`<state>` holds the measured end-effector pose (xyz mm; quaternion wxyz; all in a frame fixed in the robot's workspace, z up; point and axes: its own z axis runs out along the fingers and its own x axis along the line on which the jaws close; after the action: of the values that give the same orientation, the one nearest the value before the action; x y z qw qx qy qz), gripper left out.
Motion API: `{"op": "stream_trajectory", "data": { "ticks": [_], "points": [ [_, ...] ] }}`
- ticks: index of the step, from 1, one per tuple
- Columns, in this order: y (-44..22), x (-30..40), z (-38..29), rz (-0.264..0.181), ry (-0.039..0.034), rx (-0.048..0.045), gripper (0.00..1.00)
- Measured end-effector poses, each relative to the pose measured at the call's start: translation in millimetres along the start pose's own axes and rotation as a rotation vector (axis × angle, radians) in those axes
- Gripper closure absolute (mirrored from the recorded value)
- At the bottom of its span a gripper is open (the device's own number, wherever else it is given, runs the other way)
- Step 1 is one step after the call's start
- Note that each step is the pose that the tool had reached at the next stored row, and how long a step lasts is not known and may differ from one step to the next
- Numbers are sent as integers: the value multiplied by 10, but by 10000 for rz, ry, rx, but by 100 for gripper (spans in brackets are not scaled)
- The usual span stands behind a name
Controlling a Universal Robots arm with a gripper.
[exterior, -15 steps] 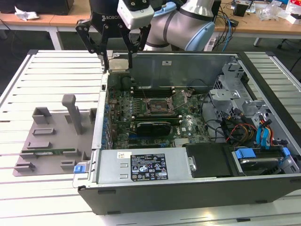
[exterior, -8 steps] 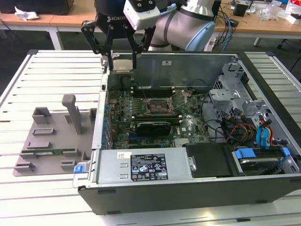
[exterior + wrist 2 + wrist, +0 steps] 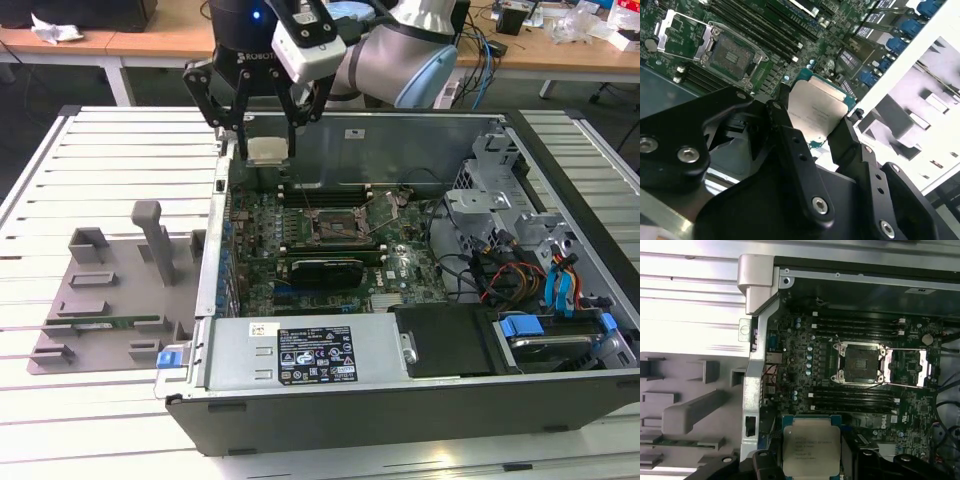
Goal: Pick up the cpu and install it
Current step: 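Pick up the cpu and move it towards the insertion slot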
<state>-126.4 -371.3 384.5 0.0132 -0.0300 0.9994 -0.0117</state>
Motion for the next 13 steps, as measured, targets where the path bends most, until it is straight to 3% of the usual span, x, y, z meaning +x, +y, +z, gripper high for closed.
{"op": "stream_trajectory", "data": {
  "ticks": [6,8,13],
  "points": [
    [27,-65,105,1,-1,5,45],
    [48,-70,180,0,1,6,45],
    [137,-185,253,1,13,5,45]
  ]
}}
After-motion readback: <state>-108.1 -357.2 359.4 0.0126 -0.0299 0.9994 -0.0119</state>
